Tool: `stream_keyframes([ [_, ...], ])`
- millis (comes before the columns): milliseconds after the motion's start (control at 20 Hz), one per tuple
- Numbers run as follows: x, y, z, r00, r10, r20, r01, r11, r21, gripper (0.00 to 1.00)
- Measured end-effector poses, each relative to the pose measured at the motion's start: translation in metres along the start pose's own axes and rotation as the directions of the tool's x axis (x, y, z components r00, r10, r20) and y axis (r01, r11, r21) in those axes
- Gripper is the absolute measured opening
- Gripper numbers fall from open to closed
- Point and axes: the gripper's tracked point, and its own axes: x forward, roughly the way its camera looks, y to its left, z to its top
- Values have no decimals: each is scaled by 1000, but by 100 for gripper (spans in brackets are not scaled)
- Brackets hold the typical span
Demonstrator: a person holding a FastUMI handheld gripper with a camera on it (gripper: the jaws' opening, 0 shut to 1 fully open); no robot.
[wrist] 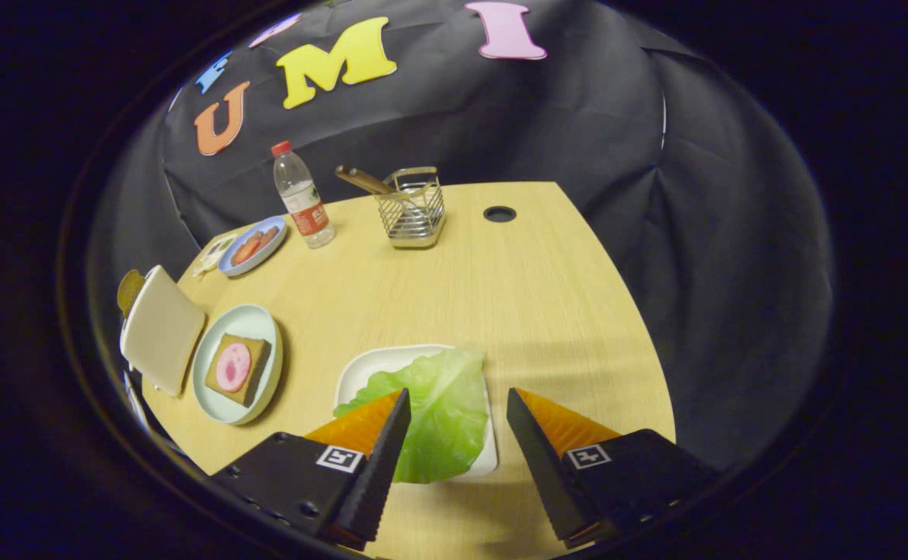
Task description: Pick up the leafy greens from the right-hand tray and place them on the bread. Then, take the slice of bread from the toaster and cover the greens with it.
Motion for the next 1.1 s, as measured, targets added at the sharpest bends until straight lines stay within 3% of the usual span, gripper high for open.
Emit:
stream_keyframes([
  [50, 4, 0, 1, 1000, -5, -17, 5, 1000, -4, 74],
  [300, 24, 0, -8, 995, -7, -96, 6, 1000, -6, 67],
  [450, 22, 7, -2, 996, -2, -84, 0, 1000, -28, 49],
  [650, 28, 7, -7, 987, -51, -153, 46, 998, -32, 26],
  [750, 34, 4, -17, 978, -68, -196, 66, 998, -21, 31],
  [900, 34, 5, -8, 981, -75, -178, 67, 997, -49, 31],
  [1000, 33, 8, -11, 978, -86, -190, 76, 995, -61, 7],
  [1100, 19, 15, 1, 981, -86, -175, 78, 995, -57, 6],
])
